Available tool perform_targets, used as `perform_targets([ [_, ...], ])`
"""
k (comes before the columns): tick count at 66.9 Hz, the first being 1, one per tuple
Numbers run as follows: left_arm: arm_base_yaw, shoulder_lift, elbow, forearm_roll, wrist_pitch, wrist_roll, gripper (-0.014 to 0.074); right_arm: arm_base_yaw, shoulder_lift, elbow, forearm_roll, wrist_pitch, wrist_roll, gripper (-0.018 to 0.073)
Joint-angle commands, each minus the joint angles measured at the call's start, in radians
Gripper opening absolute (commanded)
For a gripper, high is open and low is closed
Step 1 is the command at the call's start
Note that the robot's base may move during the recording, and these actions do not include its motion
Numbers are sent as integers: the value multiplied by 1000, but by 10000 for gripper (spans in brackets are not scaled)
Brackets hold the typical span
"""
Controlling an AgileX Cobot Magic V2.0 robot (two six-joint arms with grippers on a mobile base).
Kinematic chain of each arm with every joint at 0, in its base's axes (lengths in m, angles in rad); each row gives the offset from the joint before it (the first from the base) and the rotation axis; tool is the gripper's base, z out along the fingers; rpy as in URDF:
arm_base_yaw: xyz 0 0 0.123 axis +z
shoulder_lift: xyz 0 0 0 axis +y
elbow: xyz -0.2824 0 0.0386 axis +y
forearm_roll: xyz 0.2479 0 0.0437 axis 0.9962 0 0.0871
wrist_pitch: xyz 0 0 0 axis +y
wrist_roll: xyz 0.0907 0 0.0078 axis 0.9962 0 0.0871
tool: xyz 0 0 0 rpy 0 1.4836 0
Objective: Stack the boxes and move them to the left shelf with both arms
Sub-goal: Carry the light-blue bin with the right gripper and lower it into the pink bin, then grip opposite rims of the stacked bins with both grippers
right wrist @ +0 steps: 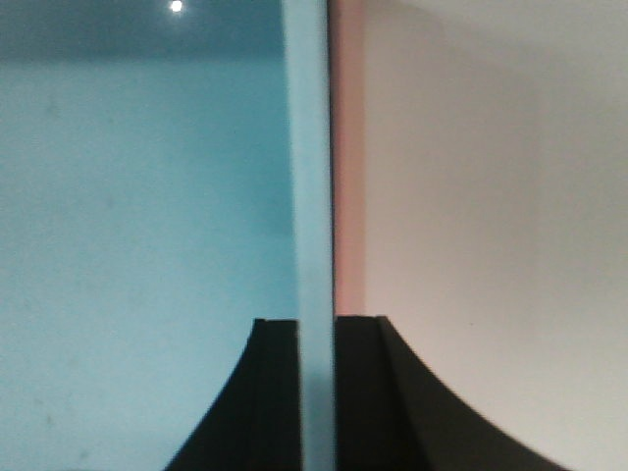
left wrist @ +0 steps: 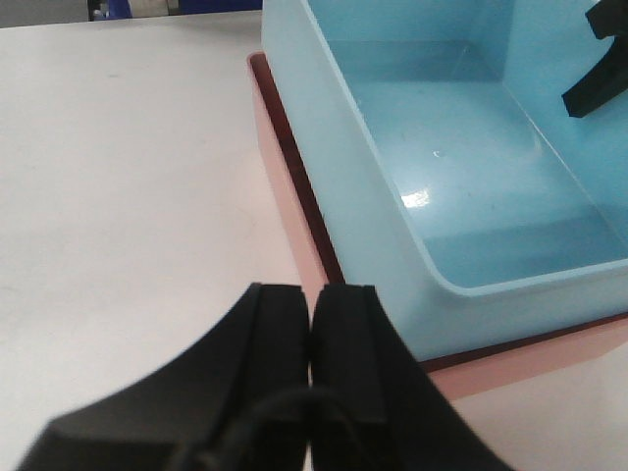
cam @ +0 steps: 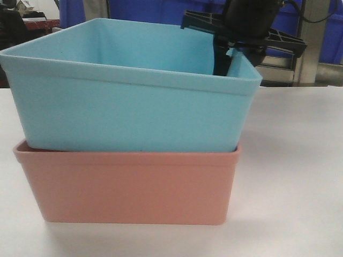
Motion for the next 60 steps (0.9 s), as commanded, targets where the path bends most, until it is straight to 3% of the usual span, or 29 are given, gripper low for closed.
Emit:
perform_targets([
  [1,-5,-3,-31,-8,-76,0,-13,-3,-57,-49,13,-56,-36,221],
  [9,-5,-3,-31,-8,-76,0,-13,-3,-57,-49,13,-52,-44,515],
  [14,-5,-3,-31,-8,-76,0,-11,-3,-60,-51,13,-46,-44,639],
  [26,-5,4,-38,-8,-72,0,44,-3,-60,-114,8,28,-76,625],
  [41,-5,142,-202,-8,1,0,323,-3,-60,-195,-18,128,-114,625],
  [60,-5,518,-503,-8,225,0,533,18,-55,-181,-54,149,-114,625],
])
